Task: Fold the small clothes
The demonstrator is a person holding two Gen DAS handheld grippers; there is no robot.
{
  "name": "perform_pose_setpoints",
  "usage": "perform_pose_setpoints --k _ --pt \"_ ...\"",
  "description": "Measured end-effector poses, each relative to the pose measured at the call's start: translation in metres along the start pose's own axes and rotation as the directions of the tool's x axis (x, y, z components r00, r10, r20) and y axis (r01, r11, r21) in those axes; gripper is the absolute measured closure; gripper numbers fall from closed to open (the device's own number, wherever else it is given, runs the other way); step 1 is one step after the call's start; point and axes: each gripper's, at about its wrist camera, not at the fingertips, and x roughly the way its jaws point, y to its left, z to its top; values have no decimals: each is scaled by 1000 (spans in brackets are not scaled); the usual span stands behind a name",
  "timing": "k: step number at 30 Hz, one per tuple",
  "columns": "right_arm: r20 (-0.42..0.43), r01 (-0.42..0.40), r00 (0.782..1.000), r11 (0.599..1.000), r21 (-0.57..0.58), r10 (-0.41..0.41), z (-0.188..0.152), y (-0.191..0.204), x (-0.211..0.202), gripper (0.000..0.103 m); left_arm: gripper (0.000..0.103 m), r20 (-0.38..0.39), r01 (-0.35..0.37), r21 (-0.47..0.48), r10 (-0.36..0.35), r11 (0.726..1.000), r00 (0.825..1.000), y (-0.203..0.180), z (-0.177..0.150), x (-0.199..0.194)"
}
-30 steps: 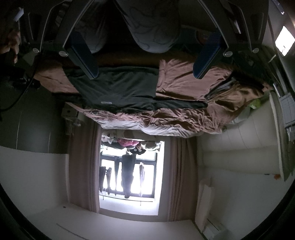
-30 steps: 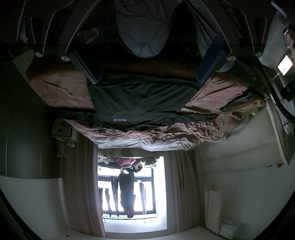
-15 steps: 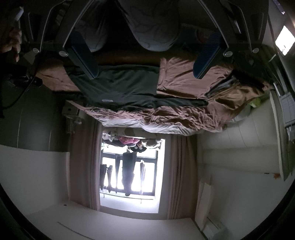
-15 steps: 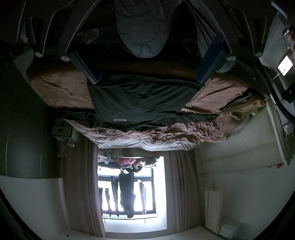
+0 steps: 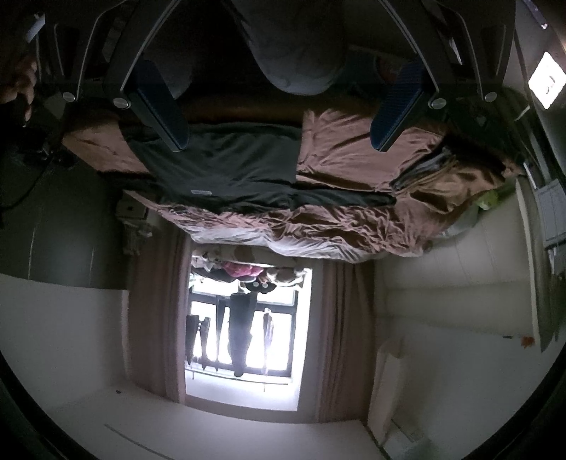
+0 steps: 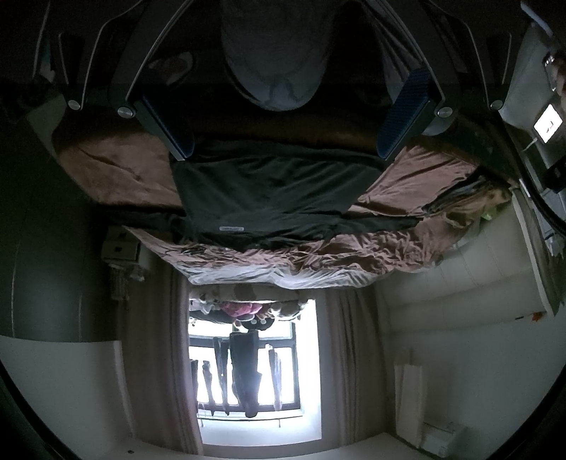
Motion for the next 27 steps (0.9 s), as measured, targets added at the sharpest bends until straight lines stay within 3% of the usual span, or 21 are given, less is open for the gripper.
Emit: perform_pose_setpoints --k 27 --pt "-63 26 998 999 19 -25 53 -5 98 0 0 -45 -55 -48 53 997 998 48 58 101"
